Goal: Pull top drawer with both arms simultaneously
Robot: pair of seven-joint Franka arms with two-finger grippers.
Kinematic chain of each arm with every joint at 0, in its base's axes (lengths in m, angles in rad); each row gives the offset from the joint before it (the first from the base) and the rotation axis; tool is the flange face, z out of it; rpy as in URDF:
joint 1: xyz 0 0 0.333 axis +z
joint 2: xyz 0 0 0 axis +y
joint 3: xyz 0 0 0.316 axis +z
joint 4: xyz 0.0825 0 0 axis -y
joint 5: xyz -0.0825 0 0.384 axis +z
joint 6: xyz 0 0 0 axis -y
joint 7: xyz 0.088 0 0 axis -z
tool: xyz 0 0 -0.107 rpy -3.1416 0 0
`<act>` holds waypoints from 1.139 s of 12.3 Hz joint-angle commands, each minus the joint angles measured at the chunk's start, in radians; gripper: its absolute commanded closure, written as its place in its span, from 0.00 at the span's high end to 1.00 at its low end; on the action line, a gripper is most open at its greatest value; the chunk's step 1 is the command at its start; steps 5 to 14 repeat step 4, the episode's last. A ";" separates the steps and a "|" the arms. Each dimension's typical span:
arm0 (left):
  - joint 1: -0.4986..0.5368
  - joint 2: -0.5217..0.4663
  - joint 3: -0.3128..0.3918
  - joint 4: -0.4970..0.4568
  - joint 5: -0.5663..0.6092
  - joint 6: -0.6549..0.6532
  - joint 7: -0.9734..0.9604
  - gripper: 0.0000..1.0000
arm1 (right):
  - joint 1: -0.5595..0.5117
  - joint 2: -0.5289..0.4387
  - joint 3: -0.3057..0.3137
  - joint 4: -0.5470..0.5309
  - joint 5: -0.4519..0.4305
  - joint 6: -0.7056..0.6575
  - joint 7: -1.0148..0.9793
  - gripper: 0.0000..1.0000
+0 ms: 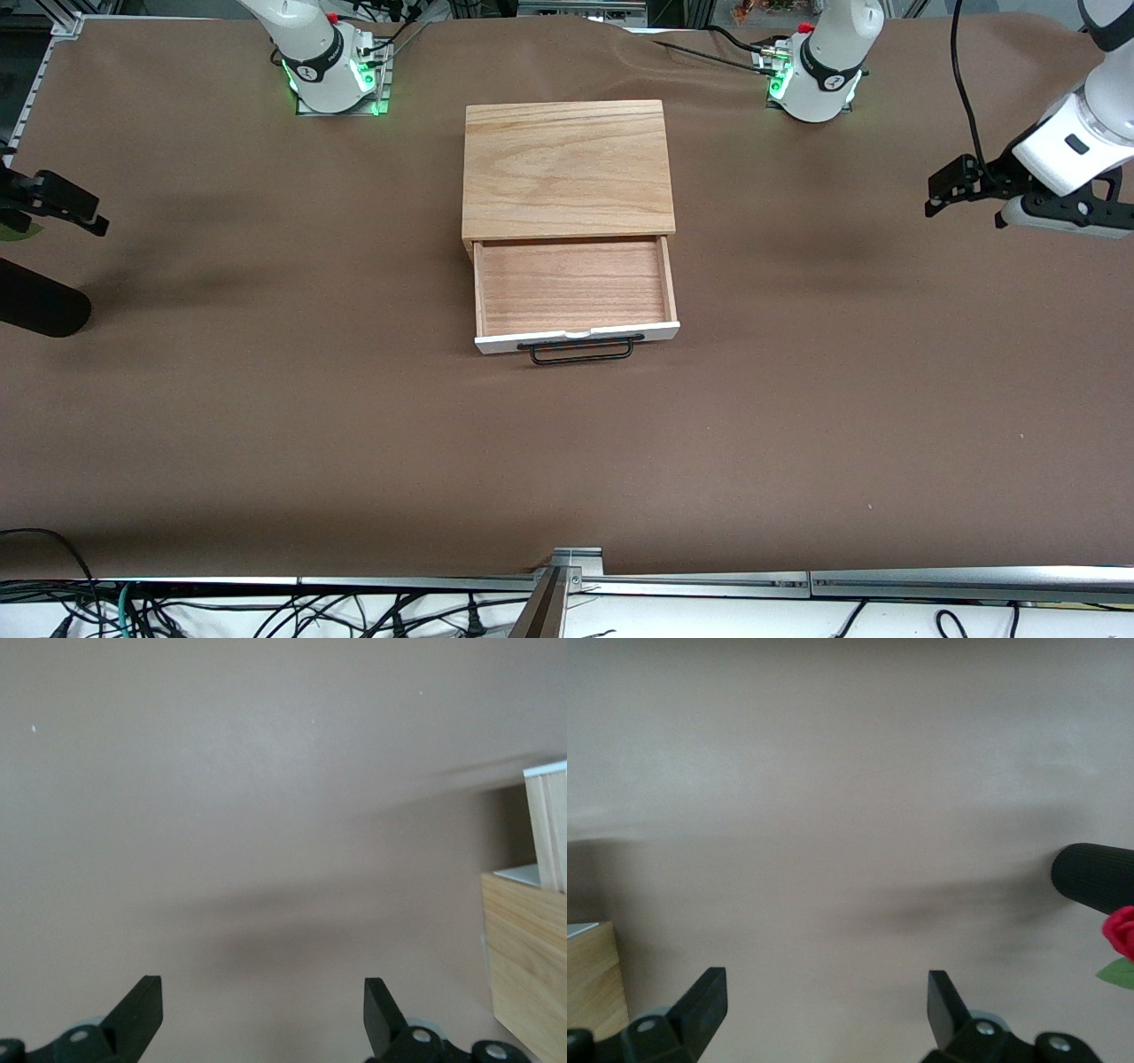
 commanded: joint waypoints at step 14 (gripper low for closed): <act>0.018 -0.021 -0.046 -0.009 0.022 -0.031 -0.080 1.00 | 0.001 0.023 0.001 0.022 -0.016 -0.021 0.010 1.00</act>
